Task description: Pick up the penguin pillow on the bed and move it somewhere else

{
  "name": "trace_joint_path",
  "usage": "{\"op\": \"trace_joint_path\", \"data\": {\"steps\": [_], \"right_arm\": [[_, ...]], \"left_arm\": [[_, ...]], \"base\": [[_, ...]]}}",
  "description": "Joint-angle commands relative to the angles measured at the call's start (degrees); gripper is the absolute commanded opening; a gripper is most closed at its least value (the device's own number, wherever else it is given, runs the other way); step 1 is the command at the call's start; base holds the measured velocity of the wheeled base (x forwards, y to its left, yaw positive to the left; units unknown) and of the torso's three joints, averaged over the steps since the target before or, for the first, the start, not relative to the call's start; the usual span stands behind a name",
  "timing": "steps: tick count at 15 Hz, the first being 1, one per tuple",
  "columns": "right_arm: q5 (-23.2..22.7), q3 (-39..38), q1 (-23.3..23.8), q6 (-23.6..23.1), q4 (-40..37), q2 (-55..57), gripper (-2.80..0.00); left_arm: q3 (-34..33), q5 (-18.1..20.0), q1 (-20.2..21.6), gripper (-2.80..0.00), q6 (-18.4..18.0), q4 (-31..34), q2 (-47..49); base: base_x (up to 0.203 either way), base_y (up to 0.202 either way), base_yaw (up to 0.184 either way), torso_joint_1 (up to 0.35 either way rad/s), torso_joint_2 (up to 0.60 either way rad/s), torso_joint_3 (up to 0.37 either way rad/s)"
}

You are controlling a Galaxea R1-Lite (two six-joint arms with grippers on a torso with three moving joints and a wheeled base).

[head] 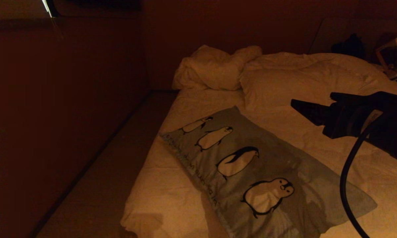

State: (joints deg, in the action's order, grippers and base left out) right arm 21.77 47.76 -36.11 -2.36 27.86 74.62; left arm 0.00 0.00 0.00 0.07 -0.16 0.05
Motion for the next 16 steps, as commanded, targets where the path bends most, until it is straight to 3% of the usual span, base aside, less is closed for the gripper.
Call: {"op": "trace_joint_path", "data": {"steps": [1, 10, 16], "right_arm": [[0.1, 0.0, 0.0, 0.1, 0.1, 0.2, -2.80], [1.1, 1.4, 0.9, 0.6, 0.3, 0.3, -2.80], [8.2, 4.5, 10.8, 3.6, -0.1, -2.1, -2.80]], "left_arm": [[-0.2, 0.0, 0.1, -2.80, 0.0, 0.0, 0.0], [-0.2, 0.0, 0.0, -2.80, 0.0, 0.0, 0.0], [-0.2, 0.0, 0.0, -2.80, 0.0, 0.0, 0.0]], "base": [[0.000, 0.000, 0.000, 0.000, 0.00, 0.000], [0.000, 0.000, 0.000, 0.000, 0.00, 0.000], [0.000, 0.000, 0.000, 0.000, 0.00, 0.000]]}}
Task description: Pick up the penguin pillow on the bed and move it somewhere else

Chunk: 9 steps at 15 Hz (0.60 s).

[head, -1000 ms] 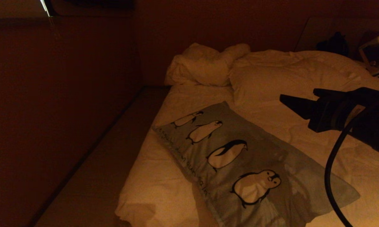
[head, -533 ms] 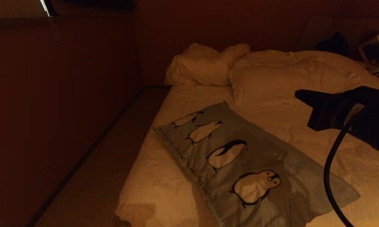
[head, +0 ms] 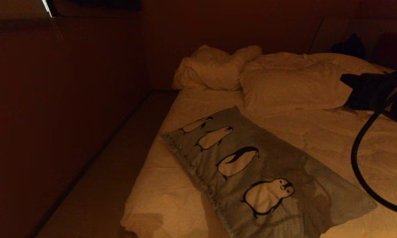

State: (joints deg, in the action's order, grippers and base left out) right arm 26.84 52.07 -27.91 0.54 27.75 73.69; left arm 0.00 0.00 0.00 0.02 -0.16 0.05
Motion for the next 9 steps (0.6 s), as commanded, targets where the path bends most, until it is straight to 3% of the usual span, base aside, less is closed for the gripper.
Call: {"op": "trace_joint_path", "data": {"steps": [1, 5, 9], "right_arm": [[3.8, -0.6, 5.1, 1.0, -0.2, -1.9, -2.80], [4.3, -2.3, 13.2, 1.5, -6.7, -9.5, -2.80], [4.6, -2.9, 15.3, 2.2, -18.9, -23.4, -2.80]], "left_arm": [[-0.2, 0.0, 0.0, -2.80, 0.1, 0.0, 0.0], [-0.2, 0.0, 0.0, -2.80, 0.1, 0.0, 0.0], [-0.2, 0.0, 0.0, -2.80, 0.0, 0.0, 0.0]], "base": [[0.000, 0.000, 0.000, 0.000, 0.00, 0.000], [0.000, 0.000, 0.000, 0.000, 0.00, 0.000], [0.000, 0.000, 0.000, 0.000, 0.00, 0.000]]}}
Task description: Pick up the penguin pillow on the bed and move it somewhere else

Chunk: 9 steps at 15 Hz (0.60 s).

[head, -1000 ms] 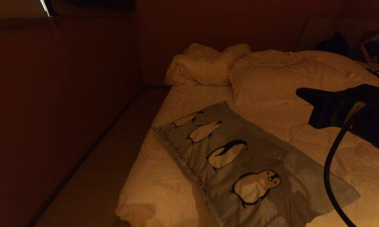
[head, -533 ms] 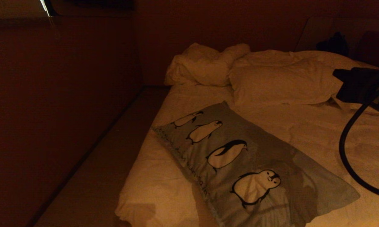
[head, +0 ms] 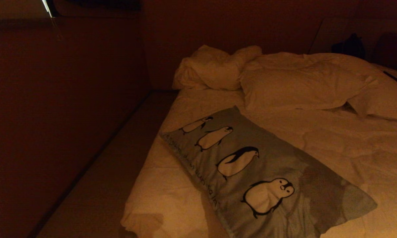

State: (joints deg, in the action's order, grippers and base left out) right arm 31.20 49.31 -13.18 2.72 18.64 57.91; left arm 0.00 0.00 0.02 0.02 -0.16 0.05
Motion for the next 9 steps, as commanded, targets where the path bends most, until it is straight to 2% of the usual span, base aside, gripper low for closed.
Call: {"op": "trace_joint_path", "data": {"steps": [1, 3, 6, 9], "right_arm": [[1.1, 0.0, 0.7, 0.0, -13.9, -11.4, -2.80], [5.4, -0.2, 0.9, -0.1, -21.1, -18.1, -2.80], [13.7, -0.8, 1.3, -1.0, -27.0, -25.8, -2.80], [17.3, -1.0, 4.6, -5.7, -28.9, -31.5, -2.80]], "left_arm": [[-0.2, 0.0, 0.0, -2.80, 0.1, 0.0, 0.0], [-0.2, 0.0, 0.0, -2.80, 0.1, 0.0, 0.0], [-0.2, 0.0, 0.0, -2.80, 0.1, 0.0, 0.0], [-0.2, 0.0, 0.0, -2.80, 0.1, 0.0, 0.0]], "base": [[0.000, 0.000, 0.000, 0.000, 0.00, 0.000], [0.000, 0.000, 0.000, 0.000, 0.00, 0.000], [0.000, 0.000, 0.000, 0.000, 0.00, 0.000], [0.000, 0.000, 0.000, 0.000, 0.00, 0.000]]}}
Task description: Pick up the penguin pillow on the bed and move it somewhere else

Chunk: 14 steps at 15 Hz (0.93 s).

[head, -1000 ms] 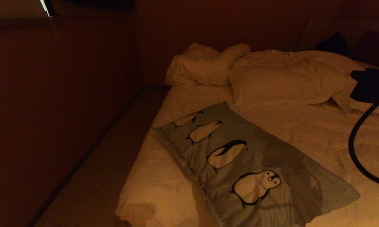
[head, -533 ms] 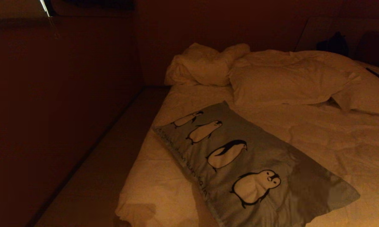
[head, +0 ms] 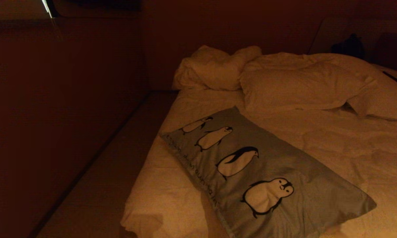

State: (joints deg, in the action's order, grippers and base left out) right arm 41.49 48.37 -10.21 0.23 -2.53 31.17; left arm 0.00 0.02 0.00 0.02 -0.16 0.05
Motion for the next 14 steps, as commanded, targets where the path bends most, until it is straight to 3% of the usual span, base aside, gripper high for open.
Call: {"op": "trace_joint_path", "data": {"steps": [1, 4, 14], "right_arm": [[7.1, -0.1, 4.0, -5.0, -7.8, -7.0, -2.80], [6.3, 0.0, 7.2, -10.5, -8.0, -12.8, -2.80], [3.6, -0.5, 9.8, -14.6, -11.5, -22.1, -2.80]], "left_arm": [[-0.2, 0.0, 0.0, -2.80, 0.1, 0.0, 0.0], [-0.2, 0.0, 0.0, -2.80, 0.1, 0.0, 0.0], [-0.2, 0.0, 0.0, -2.80, 0.1, 0.0, 0.0]], "base": [[0.000, 0.000, 0.000, 0.000, 0.00, 0.000], [0.000, 0.000, 0.000, 0.000, 0.00, 0.000], [0.000, 0.000, 0.000, 0.000, 0.00, 0.000]]}}
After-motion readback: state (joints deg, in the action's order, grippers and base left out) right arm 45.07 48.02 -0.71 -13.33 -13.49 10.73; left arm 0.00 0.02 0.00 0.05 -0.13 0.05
